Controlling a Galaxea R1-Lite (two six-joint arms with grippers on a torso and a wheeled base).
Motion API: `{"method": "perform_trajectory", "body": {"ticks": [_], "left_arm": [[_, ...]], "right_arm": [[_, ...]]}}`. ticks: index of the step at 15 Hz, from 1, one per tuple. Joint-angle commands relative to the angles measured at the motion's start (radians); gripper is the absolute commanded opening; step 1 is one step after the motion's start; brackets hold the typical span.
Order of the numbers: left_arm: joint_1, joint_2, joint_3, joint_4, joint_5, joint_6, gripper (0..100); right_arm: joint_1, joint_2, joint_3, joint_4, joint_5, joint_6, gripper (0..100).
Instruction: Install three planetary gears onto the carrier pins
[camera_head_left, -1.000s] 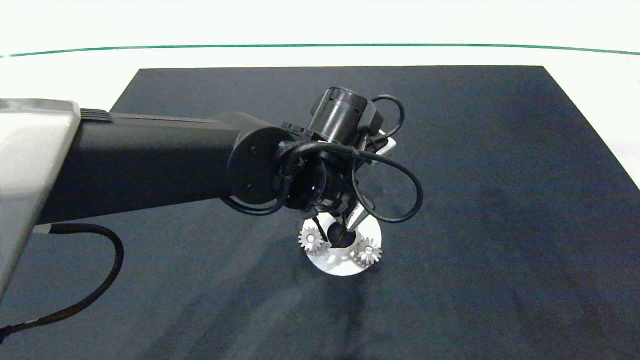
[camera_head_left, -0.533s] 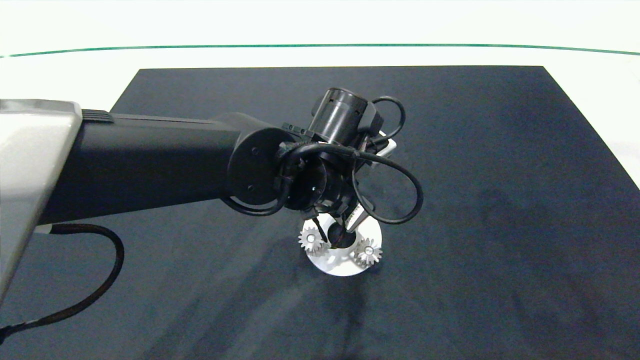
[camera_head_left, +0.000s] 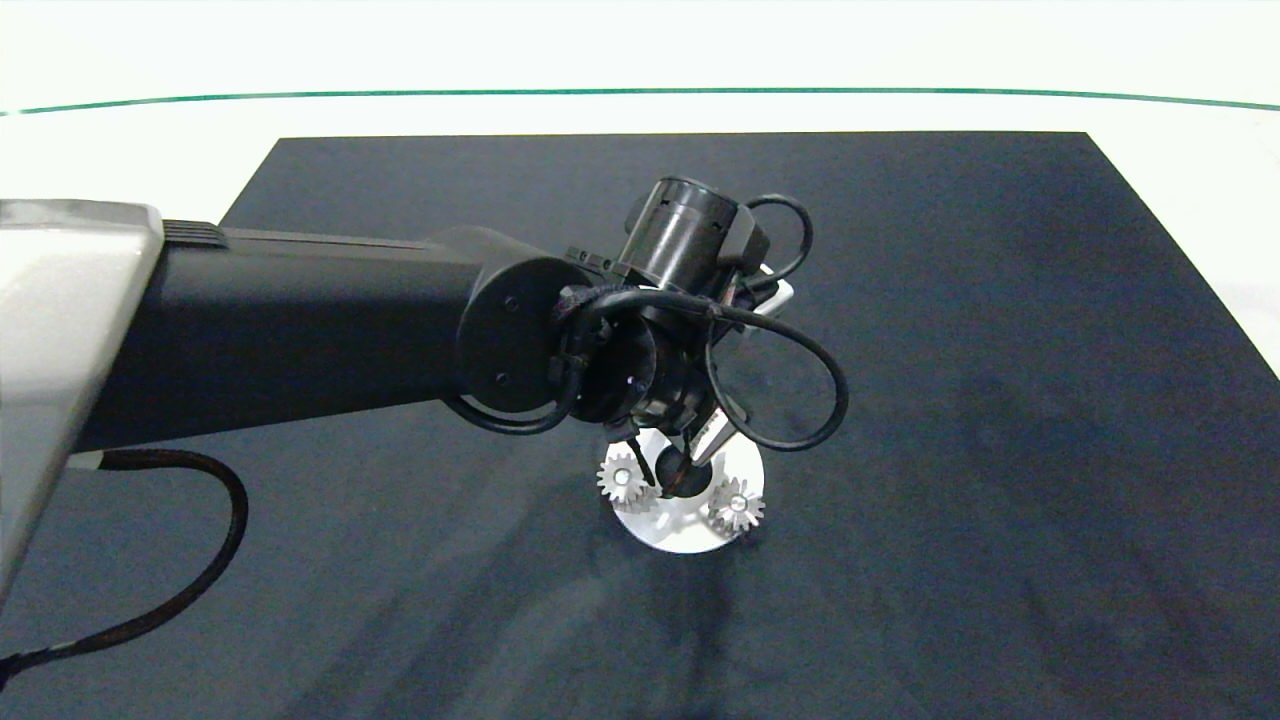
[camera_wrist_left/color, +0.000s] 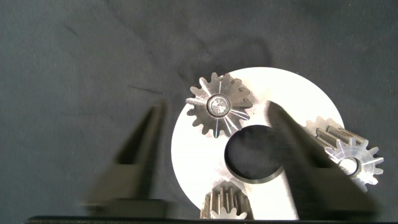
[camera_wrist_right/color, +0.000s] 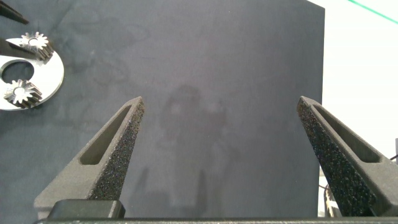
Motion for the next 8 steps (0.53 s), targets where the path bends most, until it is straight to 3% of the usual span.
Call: {"method": "perform_trajectory", "body": {"ticks": [1, 4, 6, 8], "left_arm": [[0.013, -0.02, 0.015, 0.005, 0.006, -0.005, 100], [0.08, -0.19, 0.136, 0.007, 0.007, -0.018, 100], [0.174, -0.371, 0.276, 0.007, 0.007, -0.04, 100], [0.289, -0.523, 0.382, 0.007, 0.007, -0.04, 100]], "right_arm": [[0.002, -0.001, 0.0, 0.001, -0.002, -0.002, 100], [0.002, -0.002, 0.003, 0.001, -0.002, -0.002, 100], [0.002, -0.008, 0.003, 0.001, -0.002, -0.002, 100], [0.0, -0.012, 0.004, 0.001, -0.003, -0.002, 100]]}}
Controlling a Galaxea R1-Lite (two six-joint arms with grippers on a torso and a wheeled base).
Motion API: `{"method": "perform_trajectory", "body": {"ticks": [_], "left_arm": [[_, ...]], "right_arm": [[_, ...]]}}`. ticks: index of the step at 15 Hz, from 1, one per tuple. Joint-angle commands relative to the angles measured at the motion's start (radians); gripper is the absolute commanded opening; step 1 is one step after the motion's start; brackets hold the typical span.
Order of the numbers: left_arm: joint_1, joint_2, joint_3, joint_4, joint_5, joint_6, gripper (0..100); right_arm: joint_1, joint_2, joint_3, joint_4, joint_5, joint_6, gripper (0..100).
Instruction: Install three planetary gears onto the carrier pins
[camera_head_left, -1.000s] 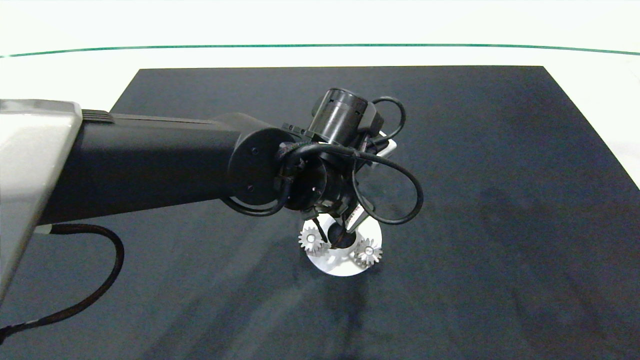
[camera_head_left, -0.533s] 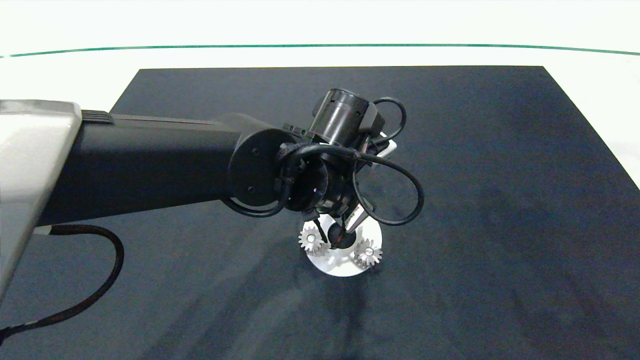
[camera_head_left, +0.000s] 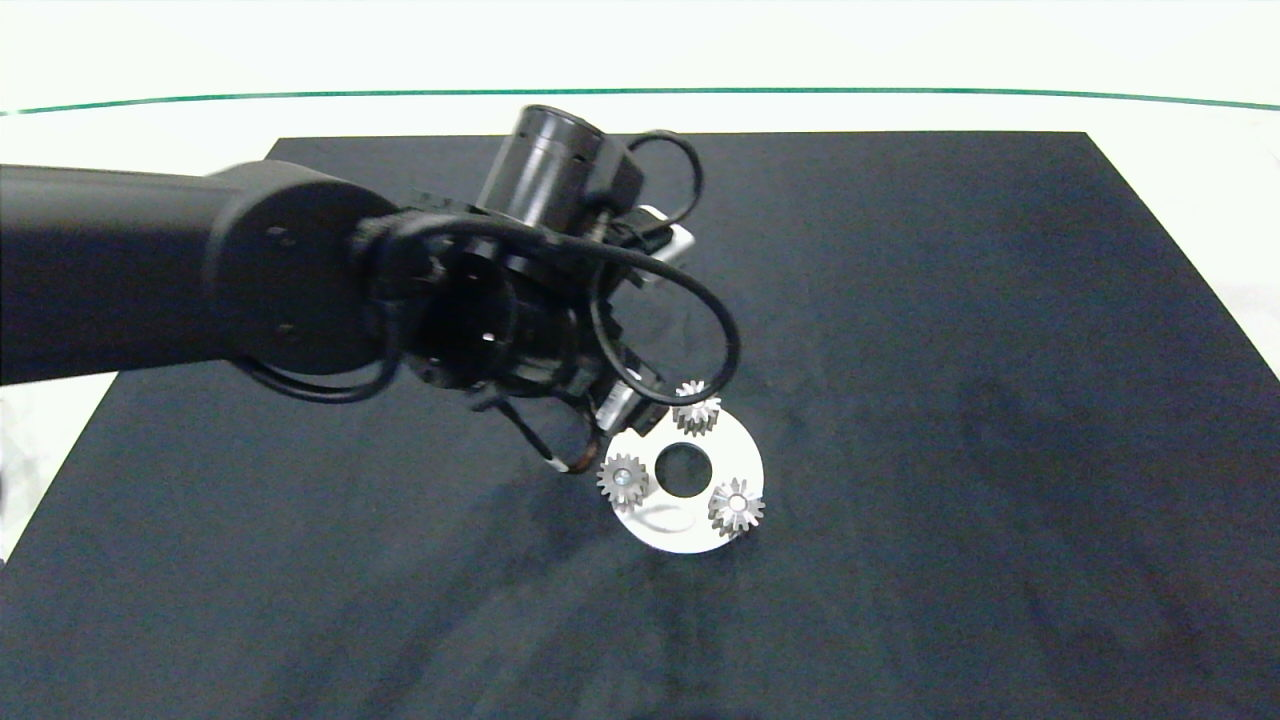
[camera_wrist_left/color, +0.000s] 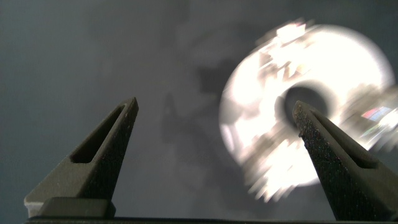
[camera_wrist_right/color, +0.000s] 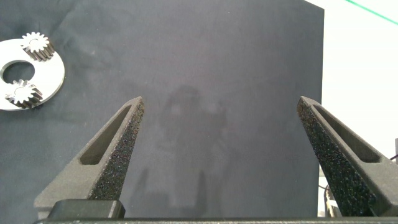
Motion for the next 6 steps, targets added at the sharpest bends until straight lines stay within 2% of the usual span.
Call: {"method": "perform_trajectory", "body": {"ticks": [1, 2, 3, 5, 6], "left_arm": [[0.233, -0.372, 0.244, 0.003, 0.003, -0.012, 100], [0.313, -0.482, 0.311, 0.001, 0.003, -0.01, 100], [0.411, -0.622, 0.382, 0.001, 0.001, -0.013, 100], [0.506, -0.771, 0.451, 0.004, 0.001, -0.015, 100], [0.52, -0.829, 0.469, 0.006, 0.001, -0.018, 100]], "right_arm": [[-0.004, -0.004, 0.01, 0.001, -0.006, 0.001, 100], [-0.011, -0.017, 0.025, -0.001, -0.013, 0.003, 100], [-0.037, -0.081, 0.08, -0.001, -0.036, -0.005, 100], [-0.071, -0.109, 0.123, -0.004, -0.084, -0.02, 100], [-0.085, -0.109, 0.139, -0.005, -0.099, -0.023, 100]]}}
